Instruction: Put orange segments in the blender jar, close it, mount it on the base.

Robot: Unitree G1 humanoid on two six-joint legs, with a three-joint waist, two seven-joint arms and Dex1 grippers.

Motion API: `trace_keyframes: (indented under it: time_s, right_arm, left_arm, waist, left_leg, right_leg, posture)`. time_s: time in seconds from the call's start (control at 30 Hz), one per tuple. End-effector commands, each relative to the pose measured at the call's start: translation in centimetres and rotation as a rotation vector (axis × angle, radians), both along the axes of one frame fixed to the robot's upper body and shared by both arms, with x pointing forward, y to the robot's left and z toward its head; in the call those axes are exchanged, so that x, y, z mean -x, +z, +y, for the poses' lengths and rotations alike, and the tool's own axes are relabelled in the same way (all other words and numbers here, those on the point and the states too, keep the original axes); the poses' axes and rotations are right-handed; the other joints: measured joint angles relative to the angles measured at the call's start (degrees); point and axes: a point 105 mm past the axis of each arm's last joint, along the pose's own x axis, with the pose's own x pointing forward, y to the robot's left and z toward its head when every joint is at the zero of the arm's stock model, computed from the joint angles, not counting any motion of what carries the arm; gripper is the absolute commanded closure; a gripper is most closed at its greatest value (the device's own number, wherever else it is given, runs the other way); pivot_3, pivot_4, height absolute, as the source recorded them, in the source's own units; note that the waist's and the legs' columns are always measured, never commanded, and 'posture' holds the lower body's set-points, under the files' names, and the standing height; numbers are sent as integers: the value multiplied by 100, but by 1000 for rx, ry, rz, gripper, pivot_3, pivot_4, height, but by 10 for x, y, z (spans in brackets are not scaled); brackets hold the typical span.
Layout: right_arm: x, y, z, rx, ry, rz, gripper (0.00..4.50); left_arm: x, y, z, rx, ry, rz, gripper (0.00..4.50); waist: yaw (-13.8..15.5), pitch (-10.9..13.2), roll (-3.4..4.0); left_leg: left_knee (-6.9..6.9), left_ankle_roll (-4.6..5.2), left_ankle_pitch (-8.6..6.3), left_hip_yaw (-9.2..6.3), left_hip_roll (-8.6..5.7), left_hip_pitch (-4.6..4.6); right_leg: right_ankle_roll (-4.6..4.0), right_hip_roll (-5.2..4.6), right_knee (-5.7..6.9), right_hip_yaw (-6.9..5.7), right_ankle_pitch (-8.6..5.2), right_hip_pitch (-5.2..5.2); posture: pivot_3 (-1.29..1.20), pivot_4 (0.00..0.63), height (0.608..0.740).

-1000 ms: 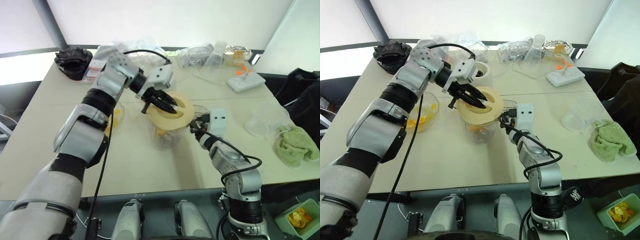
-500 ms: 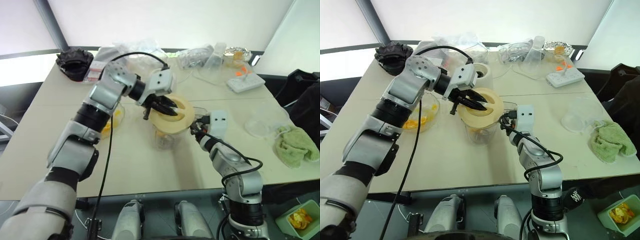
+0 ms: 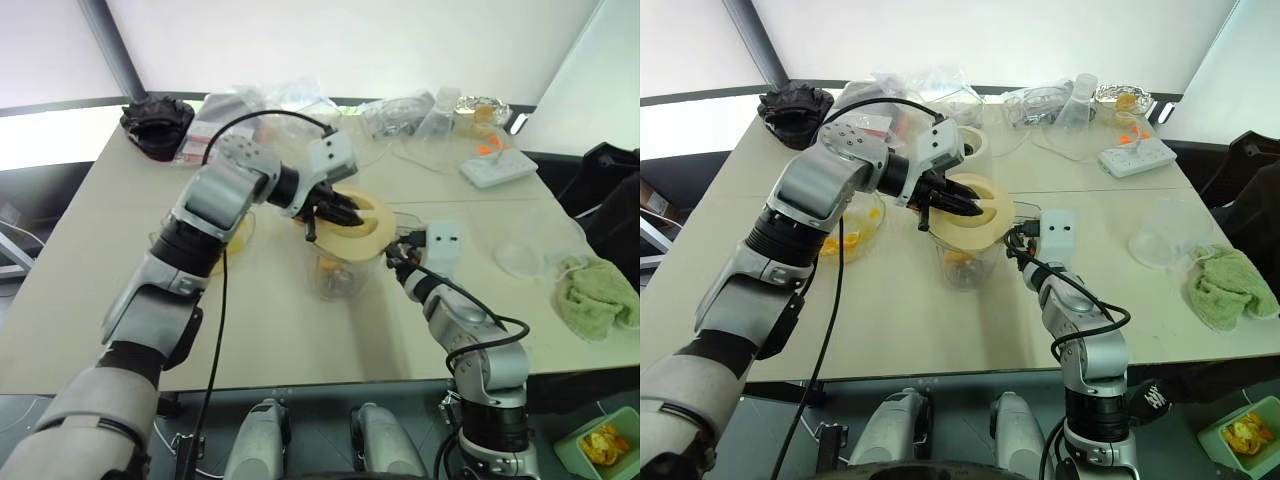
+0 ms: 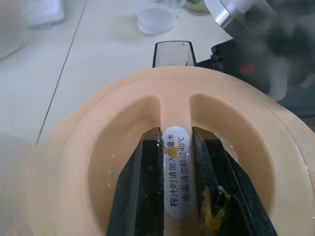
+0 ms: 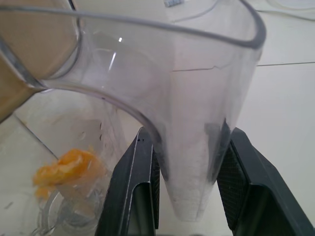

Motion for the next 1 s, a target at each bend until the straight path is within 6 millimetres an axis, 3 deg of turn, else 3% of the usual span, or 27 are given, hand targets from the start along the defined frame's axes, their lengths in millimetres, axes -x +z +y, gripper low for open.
trace_keyframes:
  time_s: [0.03,0.5,0.73,1.0]
  right_arm:
    - [9,56,9,-78,58,-232,3307]
    - [7,53,11,-62,79,-225,3307]
    - [8,51,11,-52,86,-220,3356]
    - [9,48,11,-48,90,-211,3356]
  left_arm:
    - [-22,-75,53,-175,390,203,4238]
    - [-15,-60,47,-101,362,152,4238]
    - [-7,-44,38,58,277,109,935]
    - [-13,8,32,415,288,80,935]
  waist:
    - [-4,-5,4]
    - [-36,-22,19]
    - [-150,-22,19]
    - [-153,-18,21]
  left_leg:
    - [0,0,0,0,0,0]
    - [-6,-1,-1,1,3,6]
    - [-12,-1,-1,-7,8,13]
    - [-17,-1,-1,-2,9,7]
  right_leg:
    - [0,0,0,0,0,0]
    - [-1,1,0,0,-2,-1]
    - [-1,0,0,4,-2,-3]
    - [-1,-3,-2,8,-2,-15]
  posture:
    - [0,150,740]
    - [0,150,740]
    - [0,150,740]
    - [0,150,740]
